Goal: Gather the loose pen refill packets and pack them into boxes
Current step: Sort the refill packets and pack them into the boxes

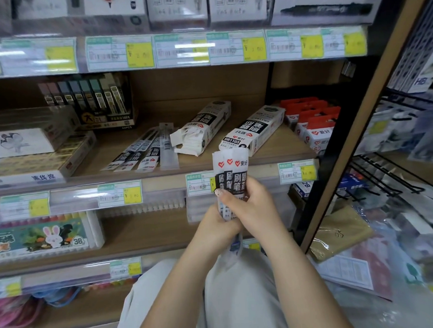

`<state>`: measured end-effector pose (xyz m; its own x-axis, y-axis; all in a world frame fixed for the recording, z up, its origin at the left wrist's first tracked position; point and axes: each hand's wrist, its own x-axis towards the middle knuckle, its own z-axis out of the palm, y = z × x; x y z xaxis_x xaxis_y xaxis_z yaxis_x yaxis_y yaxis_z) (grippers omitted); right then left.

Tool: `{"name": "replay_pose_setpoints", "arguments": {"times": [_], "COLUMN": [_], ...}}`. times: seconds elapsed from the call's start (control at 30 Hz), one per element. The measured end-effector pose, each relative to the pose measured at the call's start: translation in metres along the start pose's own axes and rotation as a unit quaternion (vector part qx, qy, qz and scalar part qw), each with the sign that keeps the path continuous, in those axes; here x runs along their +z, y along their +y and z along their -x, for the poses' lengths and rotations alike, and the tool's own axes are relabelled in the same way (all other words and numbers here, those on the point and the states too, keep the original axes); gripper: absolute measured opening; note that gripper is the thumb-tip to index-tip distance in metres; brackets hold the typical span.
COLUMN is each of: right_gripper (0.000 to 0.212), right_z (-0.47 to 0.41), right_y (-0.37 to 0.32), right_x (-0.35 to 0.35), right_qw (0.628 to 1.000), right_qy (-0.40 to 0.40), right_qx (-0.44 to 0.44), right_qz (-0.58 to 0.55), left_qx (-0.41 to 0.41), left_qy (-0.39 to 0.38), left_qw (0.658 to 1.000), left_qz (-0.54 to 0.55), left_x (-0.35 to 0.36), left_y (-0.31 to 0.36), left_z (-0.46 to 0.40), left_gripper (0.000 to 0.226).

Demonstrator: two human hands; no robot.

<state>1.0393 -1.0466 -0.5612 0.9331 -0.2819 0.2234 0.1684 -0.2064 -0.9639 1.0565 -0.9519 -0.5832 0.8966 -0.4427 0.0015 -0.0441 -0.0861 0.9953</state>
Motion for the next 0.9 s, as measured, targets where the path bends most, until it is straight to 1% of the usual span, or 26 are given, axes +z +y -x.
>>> {"name": "replay_pose_setpoints", "arguments": {"times": [0.1,0.17,0.2,0.27,0.3,0.33,0.4,0.43,0.5,0.53,0.6,0.63,0.67,0.7,0.73,0.8,0.9], "right_gripper": [0.018,0.020,0.023,0.030,0.028,0.021,0.003,0.004,0.005,0.006,0.003,0.004,0.006,0.008,0.009,0.009,0.012], "right_z": [0.001,0.000,-0.002,-0.004,-0.004,-0.005,-0.007,-0.008,-0.009,-0.010,-0.011,-0.011,-0.011,-0.012,-0.012,-0.012,-0.012], "right_y": [-0.003,-0.004,-0.005,-0.009,-0.012,-0.015,-0.022,-0.026,-0.032,-0.035,-0.037,-0.039,-0.039,-0.039,-0.039,-0.040,-0.042], "right_x": [-0.001,-0.004,-0.007,-0.015,-0.018,-0.021,-0.025,-0.027,-0.031,-0.034,-0.039,-0.041,-0.043,-0.044,-0.045,-0.047,-0.049], "right_qw": [1.000,0.998,0.995,0.985,0.980,0.979,0.983,0.984,0.981,0.978,0.974,0.971,0.968,0.964,0.961,0.956,0.954], "right_qy": [-0.013,-0.038,-0.056,-0.094,-0.110,-0.115,-0.094,-0.072,-0.008,0.036,0.120,0.154,0.181,0.203,0.222,0.245,0.255], "right_qx": [0.012,0.026,0.039,0.079,0.093,0.094,0.079,0.067,0.040,0.022,-0.023,-0.039,-0.048,-0.051,-0.054,-0.057,-0.062], "right_qz": [-0.019,-0.045,-0.067,-0.121,-0.136,-0.137,-0.134,-0.148,-0.191,-0.203,-0.192,-0.177,-0.167,-0.163,-0.158,-0.152,-0.147], "left_qx": [-0.012,-0.018,-0.021,-0.029,-0.032,-0.032,-0.016,-0.010,-0.006,0.005,0.042,0.059,0.076,0.091,0.106,0.129,0.142], "left_qy": [-0.004,-0.013,-0.029,-0.081,-0.104,-0.122,-0.153,-0.161,-0.130,-0.096,0.002,0.062,0.112,0.146,0.162,0.156,0.150], "left_qw": [1.000,1.000,0.999,0.996,0.994,0.992,0.987,0.982,0.975,0.979,0.988,0.983,0.971,0.955,0.937,0.904,0.869], "left_qz": [-0.004,-0.011,-0.005,0.025,0.029,0.020,-0.044,-0.095,-0.179,-0.180,-0.151,-0.163,-0.196,-0.243,-0.292,-0.376,-0.449], "left_x": [0.000,0.000,0.000,-0.001,-0.001,-0.002,-0.007,-0.010,-0.018,-0.022,-0.029,-0.032,-0.034,-0.034,-0.032,-0.025,-0.013], "left_y": [0.003,0.007,0.010,0.021,0.026,0.033,0.046,0.052,0.061,0.066,0.078,0.081,0.085,0.087,0.087,0.085,0.081], "left_z": [0.002,0.001,0.002,0.003,0.003,0.003,0.001,-0.001,-0.007,-0.010,-0.015,-0.019,-0.024,-0.030,-0.036,-0.048,-0.061], "left_gripper": [0.033,0.025,0.021,0.024,0.025,0.022,0.009,0.007,0.022,0.022,0.008,0.003,0.004,0.011,0.021,0.039,0.055]}}
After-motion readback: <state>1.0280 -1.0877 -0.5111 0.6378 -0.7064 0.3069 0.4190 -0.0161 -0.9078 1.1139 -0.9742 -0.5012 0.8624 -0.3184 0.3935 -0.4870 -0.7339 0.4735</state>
